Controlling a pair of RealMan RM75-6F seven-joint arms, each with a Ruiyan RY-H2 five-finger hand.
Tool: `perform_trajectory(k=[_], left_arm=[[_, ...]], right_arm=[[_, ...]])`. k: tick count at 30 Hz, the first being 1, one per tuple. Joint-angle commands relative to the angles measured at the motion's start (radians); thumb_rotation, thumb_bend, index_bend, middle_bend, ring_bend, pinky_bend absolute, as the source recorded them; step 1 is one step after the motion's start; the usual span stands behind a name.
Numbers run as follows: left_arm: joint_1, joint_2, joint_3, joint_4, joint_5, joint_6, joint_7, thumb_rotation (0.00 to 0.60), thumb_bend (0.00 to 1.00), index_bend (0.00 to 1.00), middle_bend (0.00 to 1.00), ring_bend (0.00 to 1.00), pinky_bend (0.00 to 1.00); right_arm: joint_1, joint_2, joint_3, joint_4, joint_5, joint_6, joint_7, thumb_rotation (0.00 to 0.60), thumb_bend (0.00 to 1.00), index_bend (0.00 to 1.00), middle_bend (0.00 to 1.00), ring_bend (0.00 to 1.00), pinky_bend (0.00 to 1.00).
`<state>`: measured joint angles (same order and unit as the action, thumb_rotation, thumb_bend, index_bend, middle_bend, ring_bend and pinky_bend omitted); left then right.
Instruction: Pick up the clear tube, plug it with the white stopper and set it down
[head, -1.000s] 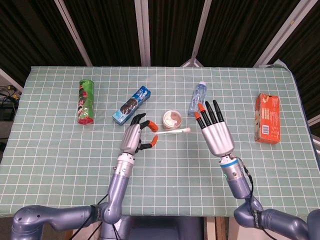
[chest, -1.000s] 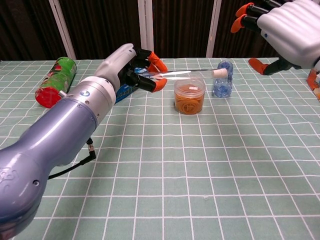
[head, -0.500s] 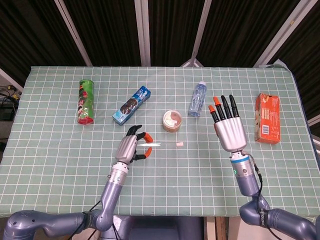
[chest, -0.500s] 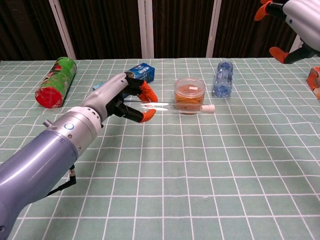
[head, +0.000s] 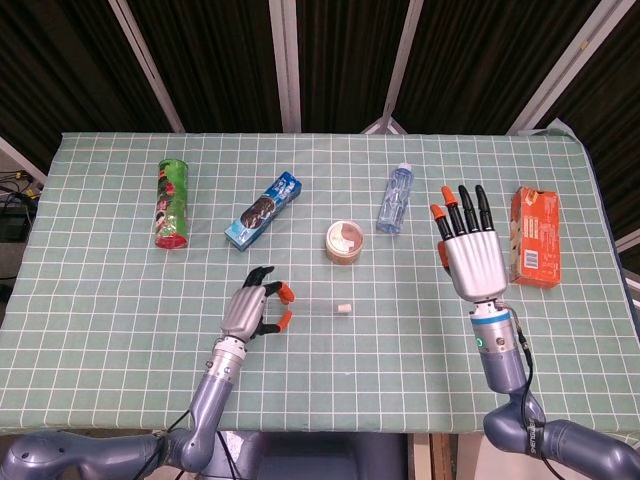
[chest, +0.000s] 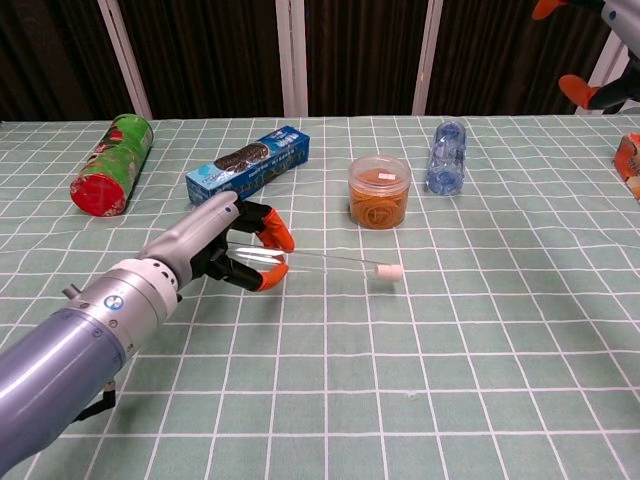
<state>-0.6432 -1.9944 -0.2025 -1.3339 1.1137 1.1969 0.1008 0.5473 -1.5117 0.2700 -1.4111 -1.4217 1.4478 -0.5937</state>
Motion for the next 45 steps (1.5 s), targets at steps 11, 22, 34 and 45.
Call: perform_trajectory(k=[11, 22, 34, 45], left_arm=[[0.026, 0.014, 0.01, 0.008, 0.008, -0.021, 0.029, 0.6, 0.68, 0.52, 0.47, 0.09, 0.0], [0.044, 0.051, 0.006, -0.043, -0.025, -0.027, 0.12, 0.6, 0.62, 0.48, 0.43, 0.08, 0.0], [0.075, 0.111, -0.012, -0.157, -0.08, 0.002, 0.216, 0.6, 0.48, 0.43, 0.36, 0.06, 0.0], [0.108, 0.222, -0.021, -0.3, -0.091, 0.042, 0.269, 0.6, 0.42, 0.37, 0.26, 0.02, 0.0]], right_arm=[[-0.013, 0.009, -0.003, -0.032, 0.007, 0.008, -0.002, 0.6, 0.44, 0.24, 0.12, 0.05, 0.06], [-0.025, 0.015, -0.003, -0.064, 0.014, 0.018, -0.006, 0.6, 0.44, 0.24, 0.12, 0.04, 0.06], [-0.056, 0.047, -0.014, -0.127, 0.007, 0.045, -0.021, 0.6, 0.44, 0.25, 0.12, 0.04, 0.06], [-0.132, 0.097, -0.054, -0.202, -0.007, 0.104, 0.005, 0.6, 0.44, 0.24, 0.11, 0.04, 0.06]])
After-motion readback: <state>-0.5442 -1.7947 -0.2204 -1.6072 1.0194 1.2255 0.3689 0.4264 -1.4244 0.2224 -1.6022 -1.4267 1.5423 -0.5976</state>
